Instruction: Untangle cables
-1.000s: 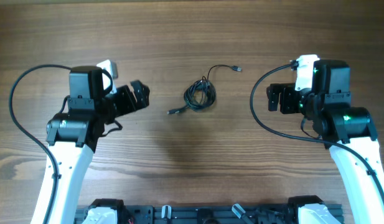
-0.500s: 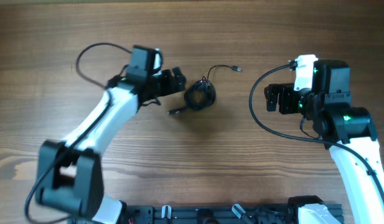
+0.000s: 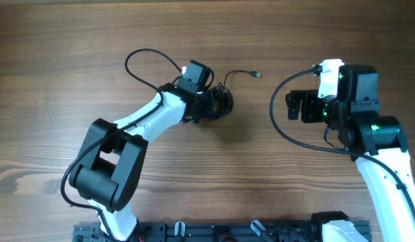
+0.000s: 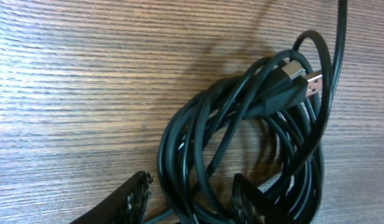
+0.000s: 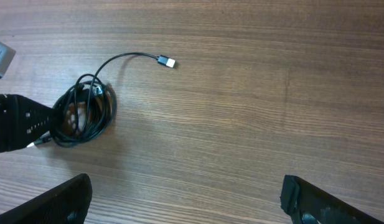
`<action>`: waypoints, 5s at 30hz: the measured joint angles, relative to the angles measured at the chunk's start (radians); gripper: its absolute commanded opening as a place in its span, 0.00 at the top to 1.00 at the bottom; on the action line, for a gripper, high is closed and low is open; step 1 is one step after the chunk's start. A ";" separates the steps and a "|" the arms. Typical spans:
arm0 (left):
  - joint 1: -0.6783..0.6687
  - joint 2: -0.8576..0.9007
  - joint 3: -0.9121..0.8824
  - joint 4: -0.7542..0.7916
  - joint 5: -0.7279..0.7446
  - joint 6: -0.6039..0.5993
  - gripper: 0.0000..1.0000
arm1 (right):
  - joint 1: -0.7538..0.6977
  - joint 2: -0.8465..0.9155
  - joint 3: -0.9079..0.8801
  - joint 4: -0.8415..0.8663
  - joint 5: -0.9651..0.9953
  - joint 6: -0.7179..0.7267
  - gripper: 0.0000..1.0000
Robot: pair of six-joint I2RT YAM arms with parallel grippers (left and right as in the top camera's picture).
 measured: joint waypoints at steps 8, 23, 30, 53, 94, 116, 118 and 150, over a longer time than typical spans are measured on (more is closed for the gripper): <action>-0.004 0.019 0.000 -0.003 -0.037 -0.004 0.72 | 0.000 0.000 0.000 0.000 0.000 0.000 0.00; -0.004 -0.196 0.004 -0.009 0.239 -0.049 0.96 | -0.002 0.042 0.000 0.072 -0.314 0.027 0.18; -0.004 -0.262 0.009 0.003 0.518 -0.049 0.96 | 0.055 0.192 0.000 0.087 -0.451 0.100 0.50; 0.097 -0.327 0.009 -0.138 0.505 -0.056 0.96 | 0.074 0.377 0.002 0.190 -0.602 0.080 0.41; 0.227 -0.327 0.015 -0.349 0.299 -0.030 0.28 | 0.077 0.378 -0.006 0.187 -0.134 0.491 0.80; -0.037 -0.024 -0.018 -0.201 0.240 -0.040 0.96 | 0.079 0.378 -0.006 0.169 -0.354 0.293 0.51; -0.027 -0.056 -0.018 -0.227 0.240 -0.040 0.96 | 0.079 0.378 -0.006 0.168 -0.354 0.293 0.47; 0.045 -0.448 0.019 -0.217 0.526 -0.036 0.96 | 0.140 0.378 -0.006 0.311 -0.469 0.316 0.96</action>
